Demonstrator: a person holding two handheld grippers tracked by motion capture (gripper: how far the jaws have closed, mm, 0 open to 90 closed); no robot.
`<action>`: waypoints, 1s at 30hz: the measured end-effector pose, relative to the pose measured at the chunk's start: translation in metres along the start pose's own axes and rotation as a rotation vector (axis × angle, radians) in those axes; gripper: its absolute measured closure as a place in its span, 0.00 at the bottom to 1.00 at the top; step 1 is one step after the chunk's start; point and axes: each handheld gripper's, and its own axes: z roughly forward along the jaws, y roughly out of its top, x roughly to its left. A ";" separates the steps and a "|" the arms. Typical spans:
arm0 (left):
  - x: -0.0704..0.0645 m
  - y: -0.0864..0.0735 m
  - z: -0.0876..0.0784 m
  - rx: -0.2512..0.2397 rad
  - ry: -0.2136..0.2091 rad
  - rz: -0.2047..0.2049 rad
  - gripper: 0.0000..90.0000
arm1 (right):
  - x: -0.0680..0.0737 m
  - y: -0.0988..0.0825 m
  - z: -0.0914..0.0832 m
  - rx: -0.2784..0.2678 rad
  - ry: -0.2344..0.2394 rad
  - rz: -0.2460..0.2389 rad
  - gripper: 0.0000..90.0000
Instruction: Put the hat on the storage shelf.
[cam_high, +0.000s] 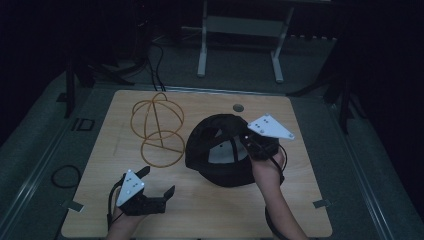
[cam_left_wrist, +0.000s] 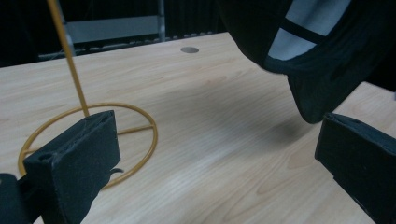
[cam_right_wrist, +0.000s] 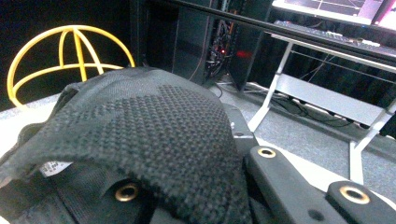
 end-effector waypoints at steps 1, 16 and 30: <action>-0.002 0.003 0.003 0.003 0.006 0.002 0.00 | 0.001 0.000 0.000 0.000 0.003 -0.001 0.99; -0.030 0.054 0.046 -0.032 -0.038 0.091 0.09 | 0.008 -0.008 -0.006 -0.013 0.053 0.014 0.99; -0.032 0.073 0.058 -0.079 0.023 0.101 0.59 | 0.017 -0.007 -0.020 -0.035 0.097 -0.011 0.99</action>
